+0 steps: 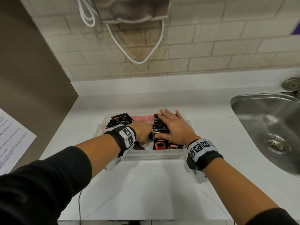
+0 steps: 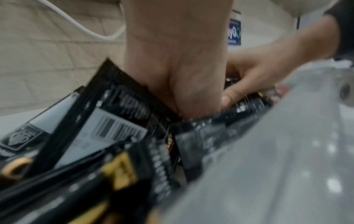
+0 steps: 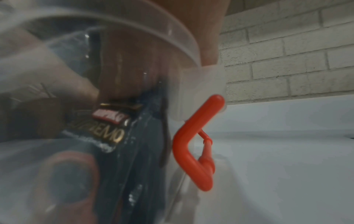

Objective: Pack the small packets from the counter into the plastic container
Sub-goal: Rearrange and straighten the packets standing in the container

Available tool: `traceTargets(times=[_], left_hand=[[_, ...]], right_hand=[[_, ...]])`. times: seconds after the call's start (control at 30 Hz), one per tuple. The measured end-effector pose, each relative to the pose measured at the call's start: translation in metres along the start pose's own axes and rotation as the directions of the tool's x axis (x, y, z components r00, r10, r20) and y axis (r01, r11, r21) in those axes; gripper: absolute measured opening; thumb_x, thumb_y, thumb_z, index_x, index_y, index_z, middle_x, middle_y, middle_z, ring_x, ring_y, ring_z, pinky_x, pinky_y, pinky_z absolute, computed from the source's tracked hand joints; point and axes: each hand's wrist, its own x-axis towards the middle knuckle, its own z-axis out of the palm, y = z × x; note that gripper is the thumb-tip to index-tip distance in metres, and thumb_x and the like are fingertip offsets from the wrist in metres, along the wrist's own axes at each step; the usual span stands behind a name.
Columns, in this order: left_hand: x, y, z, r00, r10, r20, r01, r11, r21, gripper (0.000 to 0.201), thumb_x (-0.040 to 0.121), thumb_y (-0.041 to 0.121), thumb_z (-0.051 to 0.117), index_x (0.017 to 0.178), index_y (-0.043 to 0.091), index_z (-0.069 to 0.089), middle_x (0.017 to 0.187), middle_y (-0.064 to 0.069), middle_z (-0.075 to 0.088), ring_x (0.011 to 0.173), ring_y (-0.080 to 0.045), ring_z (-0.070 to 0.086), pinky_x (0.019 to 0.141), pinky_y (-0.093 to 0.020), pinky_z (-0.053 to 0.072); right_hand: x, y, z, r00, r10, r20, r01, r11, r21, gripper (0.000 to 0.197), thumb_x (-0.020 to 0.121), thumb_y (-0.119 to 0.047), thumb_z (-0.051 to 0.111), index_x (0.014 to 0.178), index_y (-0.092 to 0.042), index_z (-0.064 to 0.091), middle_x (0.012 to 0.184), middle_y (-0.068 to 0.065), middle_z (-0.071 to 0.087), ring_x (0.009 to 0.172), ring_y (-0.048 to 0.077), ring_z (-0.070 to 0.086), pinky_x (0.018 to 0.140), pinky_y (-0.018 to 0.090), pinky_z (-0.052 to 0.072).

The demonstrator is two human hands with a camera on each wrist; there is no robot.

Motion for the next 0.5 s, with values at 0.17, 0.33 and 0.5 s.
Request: traceTargets(times=[0.17, 0.33, 0.5], left_hand=[[-0.006, -0.004, -0.009, 0.997, 0.04, -0.069, -0.052, 0.981, -0.187, 0.034, 0.087, 0.021, 0.071, 0.117, 0.012, 0.06, 0.096, -0.003, 0.066, 0.088, -0.022, 0.062, 0.077, -0.034, 0.053], [-0.024, -0.012, -0.03, 0.983, -0.004, -0.184, -0.027, 0.985, -0.168, 0.018, 0.086, 0.023, 0.07, 0.098, 0.015, 0.059, 0.083, -0.002, 0.057, 0.074, -0.02, 0.058, 0.063, -0.031, 0.046], [-0.048, -0.025, -0.05, 0.96, -0.027, -0.279, -0.04, 0.972, -0.231, 0.024, 0.084, 0.018, 0.069, 0.107, 0.022, 0.066, 0.093, 0.002, 0.059, 0.088, -0.022, 0.058, 0.068, -0.034, 0.047]], right_hand=[[-0.002, 0.0, 0.002, 0.999, -0.001, -0.039, 0.003, 0.998, 0.06, 0.095, 0.085, -0.072, 0.052, 0.156, -0.018, 0.019, 0.164, 0.003, 0.018, 0.152, 0.018, 0.009, 0.123, 0.049, 0.0], [-0.002, 0.001, 0.004, 0.998, 0.004, -0.062, 0.002, 0.996, 0.085, 0.092, 0.084, -0.072, 0.053, 0.153, -0.019, 0.026, 0.163, 0.003, 0.02, 0.152, 0.018, 0.01, 0.123, 0.048, -0.002], [0.0, 0.004, 0.007, 0.998, 0.004, -0.067, 0.0, 0.998, 0.061, 0.093, 0.083, -0.076, 0.049, 0.154, -0.02, 0.025, 0.164, 0.002, 0.018, 0.152, 0.017, 0.01, 0.122, 0.047, -0.002]])
